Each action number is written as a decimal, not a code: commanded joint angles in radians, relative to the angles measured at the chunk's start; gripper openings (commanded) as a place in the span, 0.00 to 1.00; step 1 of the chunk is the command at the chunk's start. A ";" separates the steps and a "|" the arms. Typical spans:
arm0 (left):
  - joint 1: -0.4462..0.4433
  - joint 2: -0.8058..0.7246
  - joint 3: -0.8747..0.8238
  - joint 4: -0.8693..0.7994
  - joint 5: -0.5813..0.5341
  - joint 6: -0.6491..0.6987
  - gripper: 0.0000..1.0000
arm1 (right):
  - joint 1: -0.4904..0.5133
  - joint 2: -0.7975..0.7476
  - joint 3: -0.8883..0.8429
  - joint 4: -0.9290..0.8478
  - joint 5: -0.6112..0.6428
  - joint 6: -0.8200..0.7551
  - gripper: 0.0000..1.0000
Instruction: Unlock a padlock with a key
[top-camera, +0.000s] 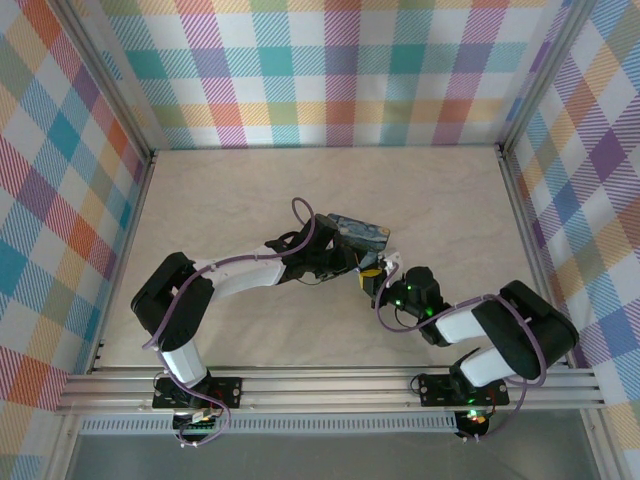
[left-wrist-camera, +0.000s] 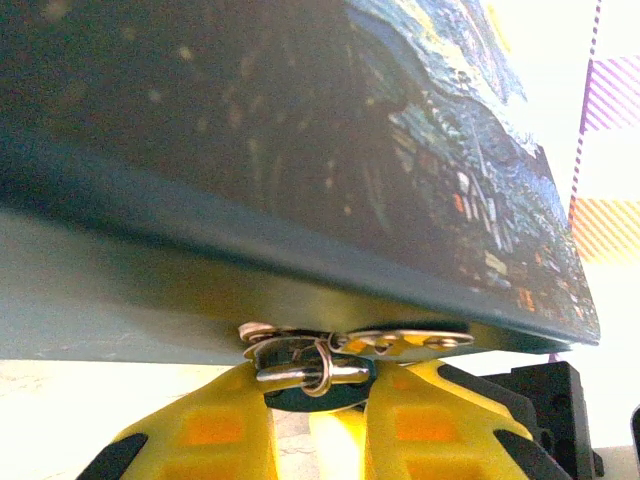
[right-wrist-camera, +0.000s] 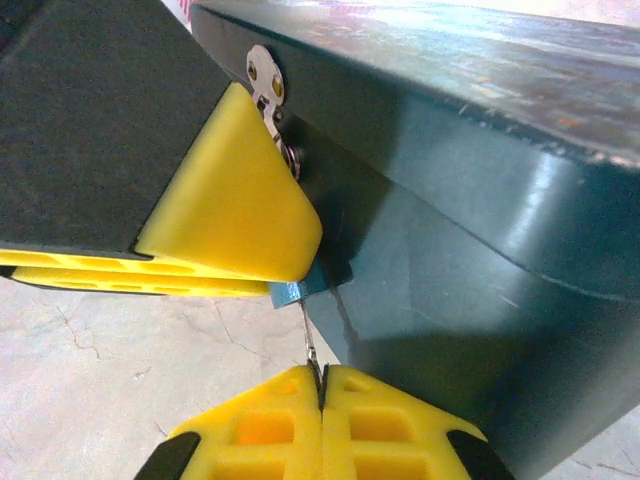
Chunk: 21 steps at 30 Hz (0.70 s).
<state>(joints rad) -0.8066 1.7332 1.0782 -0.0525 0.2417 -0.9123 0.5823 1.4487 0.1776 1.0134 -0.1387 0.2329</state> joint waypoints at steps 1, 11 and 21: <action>-0.014 -0.021 0.010 -0.051 0.071 0.027 0.19 | -0.023 -0.045 0.045 0.015 0.047 -0.049 0.00; -0.013 -0.023 0.017 -0.045 0.090 0.024 0.19 | -0.050 -0.005 0.049 0.032 0.027 -0.067 0.00; -0.013 -0.017 0.022 -0.034 0.099 0.013 0.19 | -0.064 0.051 0.065 0.072 0.010 -0.082 0.00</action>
<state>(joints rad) -0.8001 1.7332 1.0782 -0.0509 0.2417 -0.9043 0.5423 1.4792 0.2012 1.0126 -0.1810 0.1665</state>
